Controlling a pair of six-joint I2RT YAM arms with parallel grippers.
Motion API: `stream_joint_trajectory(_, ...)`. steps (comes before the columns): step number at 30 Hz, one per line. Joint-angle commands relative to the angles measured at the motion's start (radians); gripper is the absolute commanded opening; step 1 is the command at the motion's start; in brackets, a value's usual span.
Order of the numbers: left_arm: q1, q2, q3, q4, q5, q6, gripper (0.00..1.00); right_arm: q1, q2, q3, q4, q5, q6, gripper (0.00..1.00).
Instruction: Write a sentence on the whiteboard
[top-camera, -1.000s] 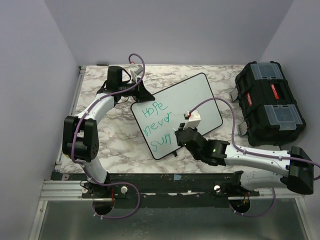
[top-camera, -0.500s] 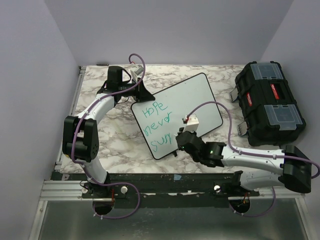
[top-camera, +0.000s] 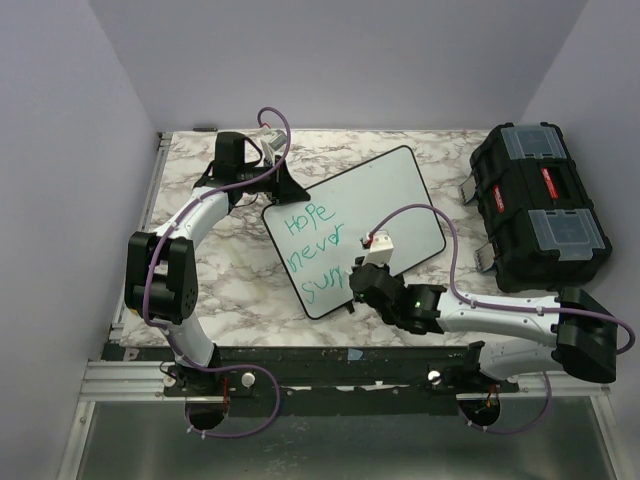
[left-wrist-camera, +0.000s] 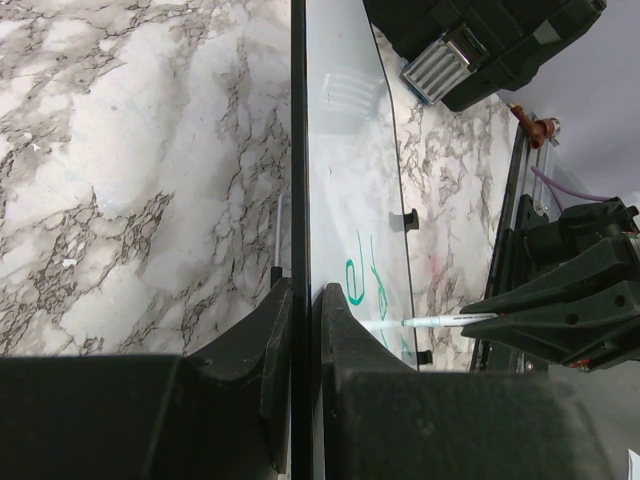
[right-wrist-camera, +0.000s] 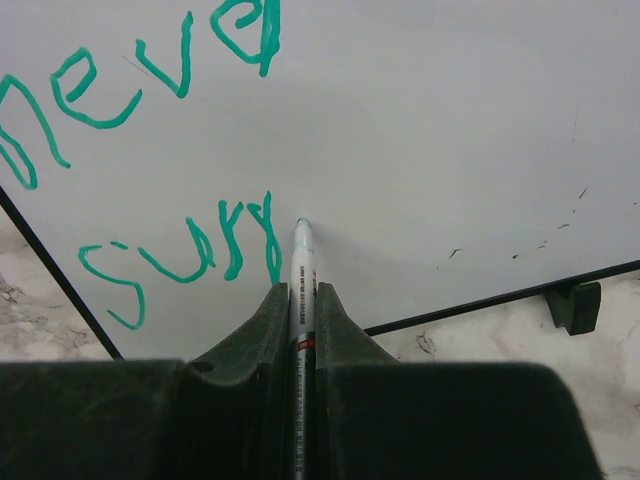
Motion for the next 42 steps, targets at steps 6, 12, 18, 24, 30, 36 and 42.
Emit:
stream_joint_trajectory(6,-0.005,-0.007,-0.004,0.109,-0.053,0.133,0.0,-0.007,0.01,-0.021,-0.031,0.044,0.042,0.01)
stream_joint_trajectory(12,-0.005,-0.01,-0.005,0.109,-0.052,0.133,0.0,-0.014,0.02,0.006,-0.047,0.07,0.031,0.01)
stream_joint_trajectory(18,-0.005,-0.01,-0.004,0.109,-0.052,0.133,0.0,-0.019,0.039,0.045,-0.052,0.087,0.007,0.01)
stream_joint_trajectory(24,-0.005,-0.009,-0.004,0.107,-0.053,0.133,0.0,-0.021,0.058,0.073,-0.043,0.075,-0.009,0.01)
stream_joint_trajectory(30,-0.005,-0.009,-0.005,0.106,-0.053,0.135,0.0,-0.021,0.053,0.071,-0.013,0.03,-0.031,0.01)
stream_joint_trajectory(36,-0.005,-0.007,-0.002,0.106,-0.053,0.135,0.0,-0.02,0.048,0.046,0.008,-0.026,-0.049,0.01)
stream_joint_trajectory(42,-0.005,-0.006,0.0,0.106,-0.05,0.135,0.0,-0.021,0.027,0.01,-0.013,-0.035,-0.017,0.01)
